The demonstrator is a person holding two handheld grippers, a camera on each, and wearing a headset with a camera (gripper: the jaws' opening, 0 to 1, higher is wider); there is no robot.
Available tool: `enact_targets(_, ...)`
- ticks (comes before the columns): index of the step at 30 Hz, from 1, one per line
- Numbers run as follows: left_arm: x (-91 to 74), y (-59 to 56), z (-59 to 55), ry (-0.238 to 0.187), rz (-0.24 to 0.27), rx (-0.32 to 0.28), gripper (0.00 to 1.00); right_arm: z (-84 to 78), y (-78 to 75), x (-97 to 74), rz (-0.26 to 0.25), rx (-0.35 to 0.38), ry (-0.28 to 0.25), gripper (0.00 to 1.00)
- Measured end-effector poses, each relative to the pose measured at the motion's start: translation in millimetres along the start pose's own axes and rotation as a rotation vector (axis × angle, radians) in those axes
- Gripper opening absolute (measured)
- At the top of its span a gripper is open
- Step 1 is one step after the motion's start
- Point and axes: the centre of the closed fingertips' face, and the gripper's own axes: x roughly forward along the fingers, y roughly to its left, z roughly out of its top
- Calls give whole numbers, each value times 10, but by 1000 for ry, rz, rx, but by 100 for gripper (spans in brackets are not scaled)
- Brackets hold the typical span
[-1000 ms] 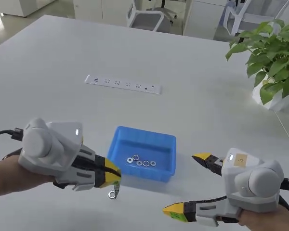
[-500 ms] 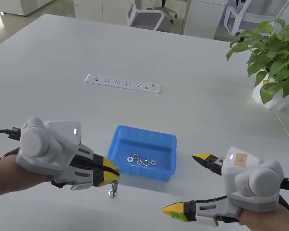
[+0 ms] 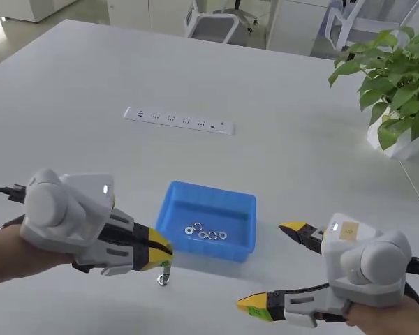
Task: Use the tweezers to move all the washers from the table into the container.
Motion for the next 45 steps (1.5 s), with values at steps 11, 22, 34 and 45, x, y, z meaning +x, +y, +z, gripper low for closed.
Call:
enact_targets(11,-34,-15,-79,6,-11,10,7,-1,23,2,6,-8,4,89)
enact_targets(22,-50,-12,-129,26,-41,38,6,87,156,102,63,-51,-14,76)
enact_targets(34,-18,-33,-102,61,-97,79,6,232,491,368,225,-156,-15,51)
enact_targets(45,17,-64,-81,79,-150,105,6,348,700,590,326,-232,-16,34)
